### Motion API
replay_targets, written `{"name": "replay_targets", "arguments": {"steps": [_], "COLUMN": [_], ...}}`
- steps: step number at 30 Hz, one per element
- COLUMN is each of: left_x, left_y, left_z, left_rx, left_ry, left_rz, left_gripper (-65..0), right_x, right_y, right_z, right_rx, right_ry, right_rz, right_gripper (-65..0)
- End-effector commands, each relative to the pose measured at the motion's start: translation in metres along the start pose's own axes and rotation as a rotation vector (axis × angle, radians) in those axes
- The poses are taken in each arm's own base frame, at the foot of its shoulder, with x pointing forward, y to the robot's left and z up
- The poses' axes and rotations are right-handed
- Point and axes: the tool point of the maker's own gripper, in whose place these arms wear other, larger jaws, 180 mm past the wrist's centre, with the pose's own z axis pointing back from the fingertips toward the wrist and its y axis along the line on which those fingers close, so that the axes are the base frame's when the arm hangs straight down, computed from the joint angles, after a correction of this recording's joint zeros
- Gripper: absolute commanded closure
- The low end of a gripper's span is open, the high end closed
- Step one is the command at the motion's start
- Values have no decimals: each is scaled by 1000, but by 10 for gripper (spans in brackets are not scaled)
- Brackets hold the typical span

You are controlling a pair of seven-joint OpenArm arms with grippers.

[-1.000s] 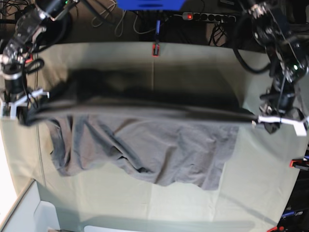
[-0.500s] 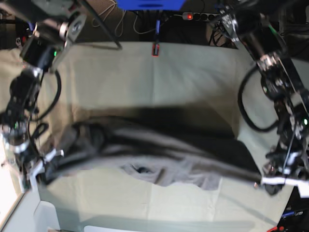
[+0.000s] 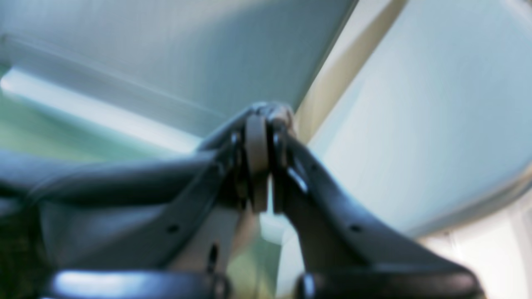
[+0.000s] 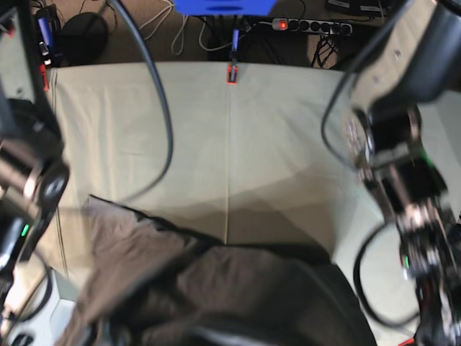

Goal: Layout the t-shirt on the table in an organized manner, then fold the t-shirt properly
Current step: 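Lift the shirt with both grippers and flick it over the table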

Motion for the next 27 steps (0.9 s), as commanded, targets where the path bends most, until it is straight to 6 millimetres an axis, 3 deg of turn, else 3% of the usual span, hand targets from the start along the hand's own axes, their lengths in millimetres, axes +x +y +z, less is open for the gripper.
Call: {"name": "replay_targets", "arguments": {"steps": [1,4,9,13,15,18,21,24,27], "left_x": [38,57,91,103,93,69,39,14,-7], "left_y": [-16,-30,-50,-58,-58,-44,-17,-1,19], "left_z": [-4,-21,-30,-28,-28,-27,-19,-9,7], "left_rx": [-36,-58,-92,-105,-106,-84,-41,-17,12], "left_ry": [-82,-83,-161,-217,-204,-169,-127,-94,-67], "left_rz": [-3,22,27,-32,-49,-61,-85,-103,-135], "left_gripper": [0,0,0,0,0,0,0,0,0], "right_x": [47,87,136,143,148,112,66,26,-24], "right_y": [-24,-39,-52,-61,-72,-62,-53,-23,2], "right_z": [4,0,5,8,18,23,39,48,71], "right_rx": [-40,-41,-72,-108,-139,-143,-163,-110,-100], "right_ry": [-109,-155,-240,-255,-269,-230,-193,-157,-103], "right_rz": [4,15,103,93,108,145,158,161,153], "right_gripper": [0,0,0,0,0,0,0,0,0]}}
